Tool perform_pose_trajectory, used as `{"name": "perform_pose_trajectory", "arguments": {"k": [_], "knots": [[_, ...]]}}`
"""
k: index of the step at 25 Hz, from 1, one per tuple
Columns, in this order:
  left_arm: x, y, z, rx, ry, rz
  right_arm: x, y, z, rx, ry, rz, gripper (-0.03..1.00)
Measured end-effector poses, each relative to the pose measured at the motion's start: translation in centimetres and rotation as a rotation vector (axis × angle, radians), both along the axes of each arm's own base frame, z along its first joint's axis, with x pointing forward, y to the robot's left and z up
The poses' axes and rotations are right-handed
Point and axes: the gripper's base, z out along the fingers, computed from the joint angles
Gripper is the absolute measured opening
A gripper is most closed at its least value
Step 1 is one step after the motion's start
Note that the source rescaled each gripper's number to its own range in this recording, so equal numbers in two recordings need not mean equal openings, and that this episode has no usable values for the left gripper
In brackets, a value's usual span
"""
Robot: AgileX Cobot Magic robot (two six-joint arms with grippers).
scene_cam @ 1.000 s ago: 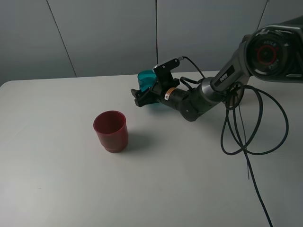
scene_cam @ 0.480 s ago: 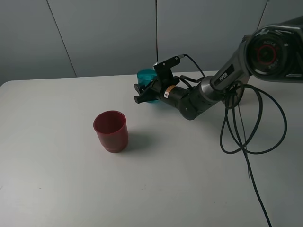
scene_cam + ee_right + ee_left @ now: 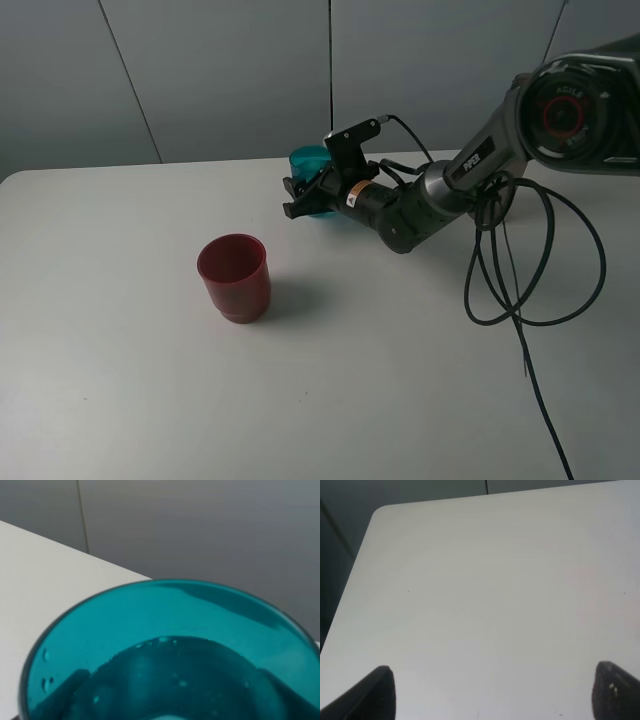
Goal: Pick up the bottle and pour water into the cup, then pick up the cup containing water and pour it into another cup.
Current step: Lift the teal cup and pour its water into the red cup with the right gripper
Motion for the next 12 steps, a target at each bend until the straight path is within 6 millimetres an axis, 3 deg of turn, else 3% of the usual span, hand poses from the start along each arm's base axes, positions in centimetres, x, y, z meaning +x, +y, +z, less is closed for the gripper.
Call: {"name": "perform_pose_trajectory", "arguments": {"k": [7,12], "knots": [[0.0,0.0,0.0,0.0,0.0,0.0,-0.2,0.4,0.8,-0.051,-0.006,0.069,0.07],[0.0,0.0,0.0,0.0,0.0,0.0,-0.2,1.0,3.5,-0.074,-0.076,0.146,0.07]]}}
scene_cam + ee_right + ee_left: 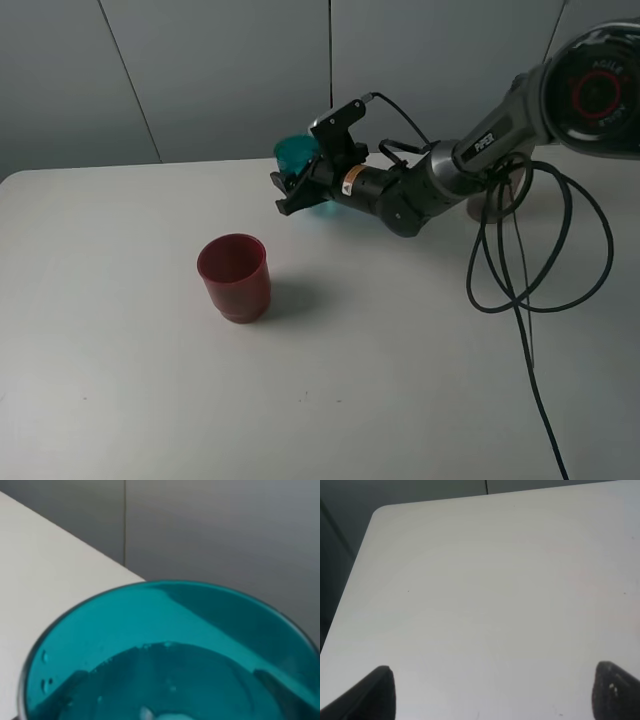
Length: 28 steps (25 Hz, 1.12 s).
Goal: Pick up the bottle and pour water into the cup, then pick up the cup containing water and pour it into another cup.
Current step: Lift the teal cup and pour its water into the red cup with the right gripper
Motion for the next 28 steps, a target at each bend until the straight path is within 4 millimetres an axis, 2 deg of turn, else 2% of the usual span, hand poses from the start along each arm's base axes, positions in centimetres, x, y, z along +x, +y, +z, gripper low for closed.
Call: {"name": "perform_pose_trajectory", "arguments": {"k": [4,10,14,19,28], "knots": [[0.0,0.0,0.0,0.0,0.0,0.0,-0.3,0.3,2.1,0.008,-0.037,0.051,0.07],[0.0,0.0,0.0,0.0,0.0,0.0,-2.2,0.1,3.6,-0.01,-0.046,0.107,0.07],[0.0,0.0,0.0,0.0,0.0,0.0,-3.5,0.3,4.0,-0.023,-0.038,0.141,0.07],[0.0,0.0,0.0,0.0,0.0,0.0,-5.2,1.6,4.0,-0.031,-0.033,0.193,0.07],[0.0,0.0,0.0,0.0,0.0,0.0,-5.9,2.5,3.9,-0.08,-0.084,0.258,0.07]]}}
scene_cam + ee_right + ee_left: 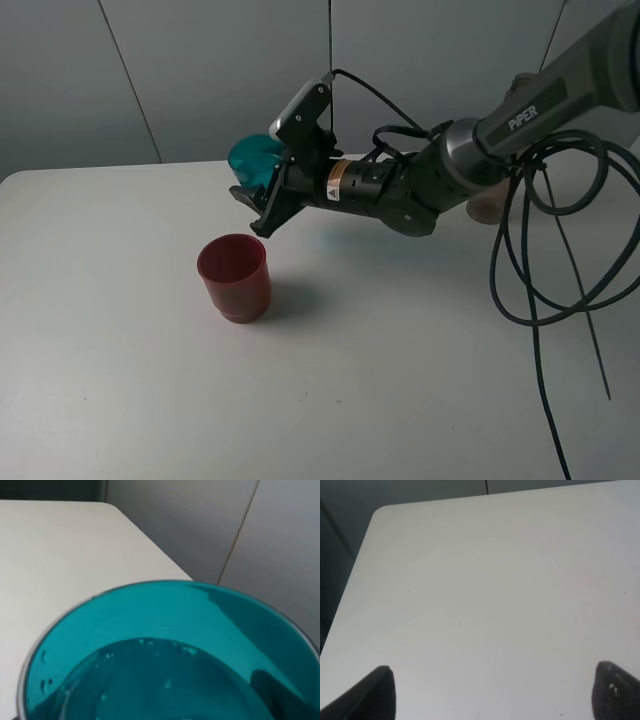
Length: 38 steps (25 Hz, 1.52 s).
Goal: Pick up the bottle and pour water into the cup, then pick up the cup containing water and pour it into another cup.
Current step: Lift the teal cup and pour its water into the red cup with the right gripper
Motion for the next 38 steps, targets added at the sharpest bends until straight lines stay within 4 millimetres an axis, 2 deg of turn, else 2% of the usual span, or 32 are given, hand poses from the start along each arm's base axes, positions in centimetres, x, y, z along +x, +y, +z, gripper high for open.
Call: {"name": "perform_pose_trajectory", "arguments": {"k": [11,24,32,38], "knots": [[0.0,0.0,0.0,0.0,0.0,0.0,-0.4,0.2,0.5,0.006,-0.07,0.06,0.07],[0.0,0.0,0.0,0.0,0.0,0.0,-1.6,-1.2,0.3,0.019,-0.042,0.059,0.07],[0.0,0.0,0.0,0.0,0.0,0.0,-1.7,-1.2,0.5,-0.008,-0.119,0.084,0.07],[0.0,0.0,0.0,0.001,0.0,0.001,-1.7,-1.2,0.5,-0.088,-0.246,0.123,0.07]]}}
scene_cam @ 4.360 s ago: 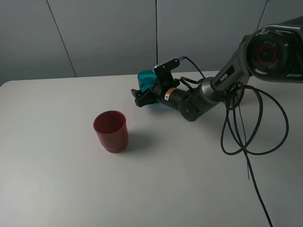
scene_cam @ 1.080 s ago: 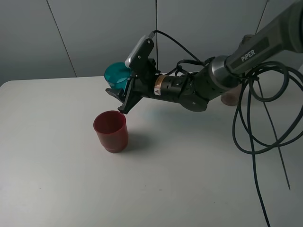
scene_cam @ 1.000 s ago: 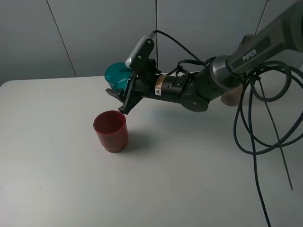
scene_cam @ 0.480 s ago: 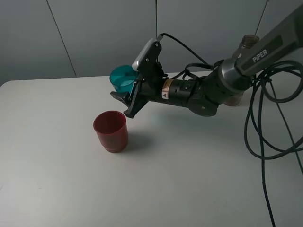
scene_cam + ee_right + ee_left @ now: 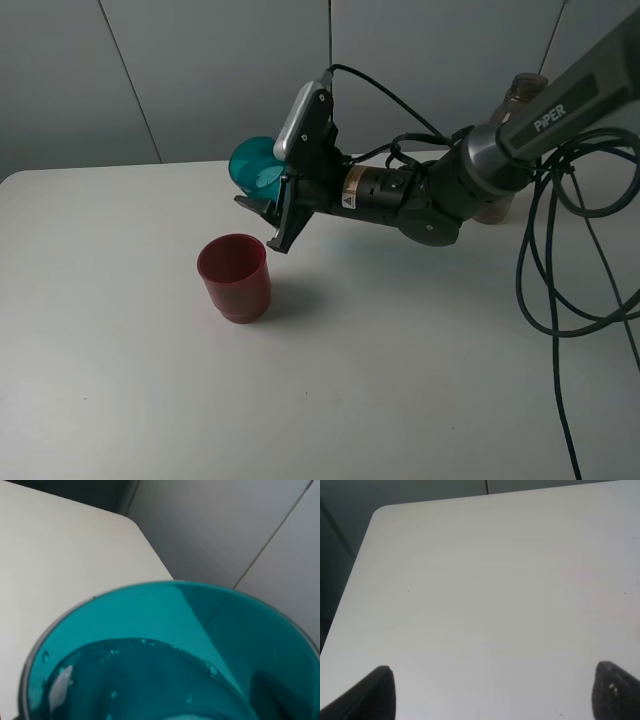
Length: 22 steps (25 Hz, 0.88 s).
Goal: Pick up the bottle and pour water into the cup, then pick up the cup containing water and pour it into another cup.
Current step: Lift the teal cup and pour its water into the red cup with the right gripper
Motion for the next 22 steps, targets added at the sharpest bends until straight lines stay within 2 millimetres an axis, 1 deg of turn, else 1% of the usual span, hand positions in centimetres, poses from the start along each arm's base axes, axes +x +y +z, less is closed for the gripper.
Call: {"name": "perform_pose_trajectory", "arguments": {"k": [4,15,22], "knots": [[0.0,0.0,0.0,0.0,0.0,0.0,0.0,0.0,0.1,-0.07,-0.121,0.031,0.07],[0.0,0.0,0.0,0.0,0.0,0.0,-0.1,0.3,1.0,-0.169,-0.442,0.107,0.07],[0.0,0.0,0.0,0.0,0.0,0.0,0.0,0.2,1.0,-0.248,-0.572,0.122,0.07]]}}
